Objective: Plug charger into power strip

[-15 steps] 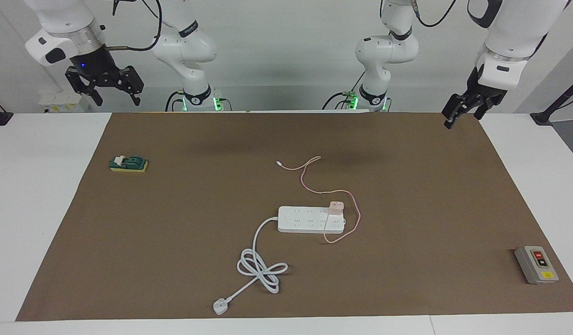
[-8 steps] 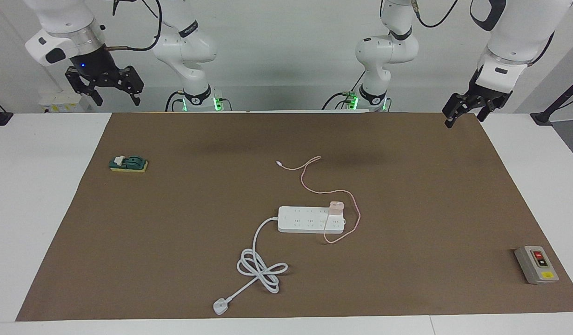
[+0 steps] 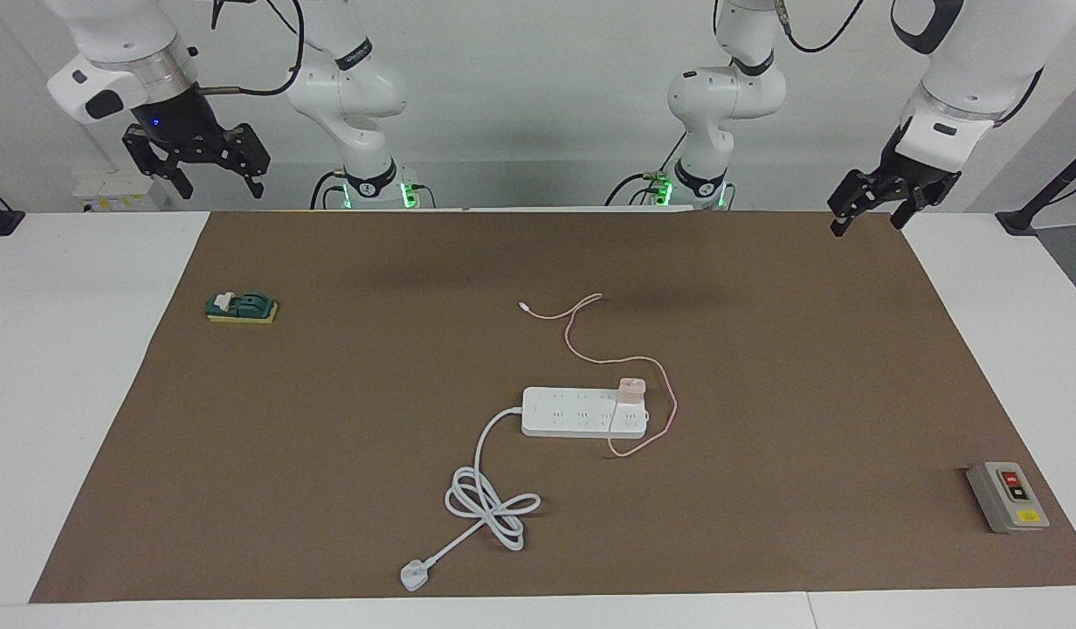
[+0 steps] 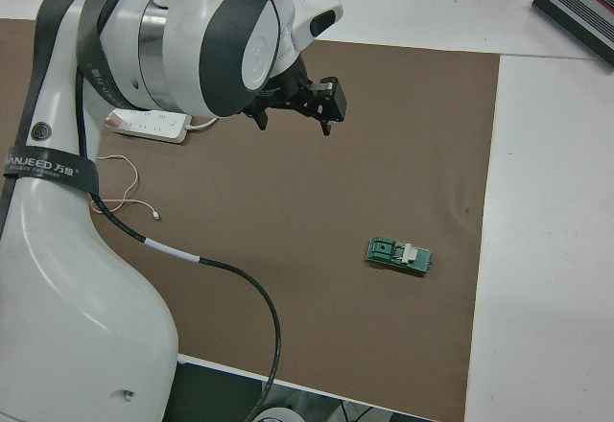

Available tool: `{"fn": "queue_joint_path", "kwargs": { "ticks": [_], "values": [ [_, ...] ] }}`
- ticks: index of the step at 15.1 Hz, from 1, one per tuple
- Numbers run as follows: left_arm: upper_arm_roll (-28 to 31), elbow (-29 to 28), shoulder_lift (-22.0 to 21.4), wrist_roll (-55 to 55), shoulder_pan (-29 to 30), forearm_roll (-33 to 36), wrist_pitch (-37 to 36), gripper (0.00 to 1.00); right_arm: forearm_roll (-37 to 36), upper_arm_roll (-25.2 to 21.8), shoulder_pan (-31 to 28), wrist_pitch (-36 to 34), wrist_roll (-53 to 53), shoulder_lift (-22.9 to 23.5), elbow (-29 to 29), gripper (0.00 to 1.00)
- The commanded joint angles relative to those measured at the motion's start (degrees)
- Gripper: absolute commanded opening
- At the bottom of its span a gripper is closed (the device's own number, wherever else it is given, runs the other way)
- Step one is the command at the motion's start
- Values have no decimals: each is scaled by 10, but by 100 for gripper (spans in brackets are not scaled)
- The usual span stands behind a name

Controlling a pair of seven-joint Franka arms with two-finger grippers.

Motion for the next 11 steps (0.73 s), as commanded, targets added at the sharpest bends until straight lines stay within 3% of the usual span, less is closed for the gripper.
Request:
{"fn": "queue_joint_path", "kwargs": {
  "ticks": [1,11],
  "values": [
    [7,24,21,8,-10,-8,-17,100,-8,2,-10,-1,-18,-14,-15,100],
    [-2,19,16,15,-12,-21,-12,100,-8,2,-11,-1,-17,-14,-16,100]
  ]
}}
